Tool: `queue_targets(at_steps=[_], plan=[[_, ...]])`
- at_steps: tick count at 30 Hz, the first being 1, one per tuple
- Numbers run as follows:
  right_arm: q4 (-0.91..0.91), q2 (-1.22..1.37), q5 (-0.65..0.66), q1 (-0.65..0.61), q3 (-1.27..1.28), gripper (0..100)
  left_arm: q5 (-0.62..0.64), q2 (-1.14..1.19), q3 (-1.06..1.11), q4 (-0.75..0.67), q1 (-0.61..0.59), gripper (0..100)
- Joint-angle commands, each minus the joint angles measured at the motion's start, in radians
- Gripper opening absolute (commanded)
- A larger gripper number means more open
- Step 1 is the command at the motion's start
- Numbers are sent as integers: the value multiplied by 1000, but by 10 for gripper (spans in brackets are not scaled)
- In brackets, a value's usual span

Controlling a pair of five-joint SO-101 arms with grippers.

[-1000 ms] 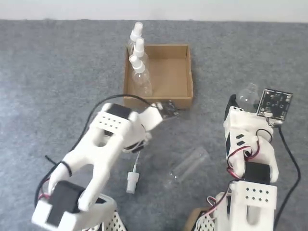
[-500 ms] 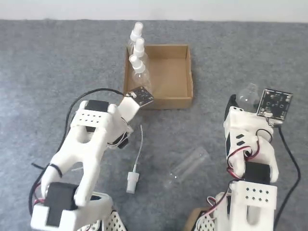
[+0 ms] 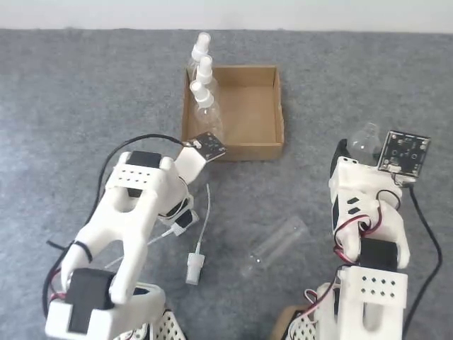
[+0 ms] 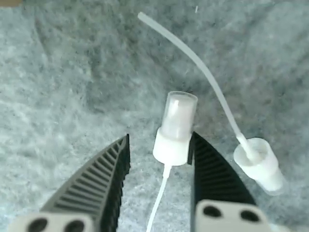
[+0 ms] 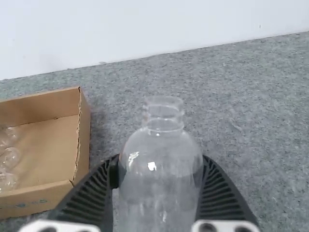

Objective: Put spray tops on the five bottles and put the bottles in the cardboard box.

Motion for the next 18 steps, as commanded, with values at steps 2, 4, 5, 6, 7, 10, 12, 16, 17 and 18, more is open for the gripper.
queue_targets(at_steps=[2,4,5,6,7,10,12,16,17,18], plan=[[-24,-19,0,-8,-12,84,8,3,-2,-11,18,183],[-24,-19,0,-8,-12,84,6,54,-4,-12,31,167],[-24,-19,0,-8,-12,84,6,83,-7,-12,40,153],[-24,-19,0,-8,-12,84,5,112,-13,-12,48,142],[-24,-19,0,-8,-12,84,5,132,-16,-15,54,133],[-24,-19,0,-8,-12,84,5,183,-35,-26,63,111],[-24,-19,0,-8,-12,84,5,187,-48,-23,63,92],[-24,-19,0,-8,-12,84,6,187,-74,-3,63,34],[-24,-19,0,-8,-12,84,6,187,-84,12,63,28],[-24,-19,0,-10,-12,84,8,187,-93,29,63,28]])
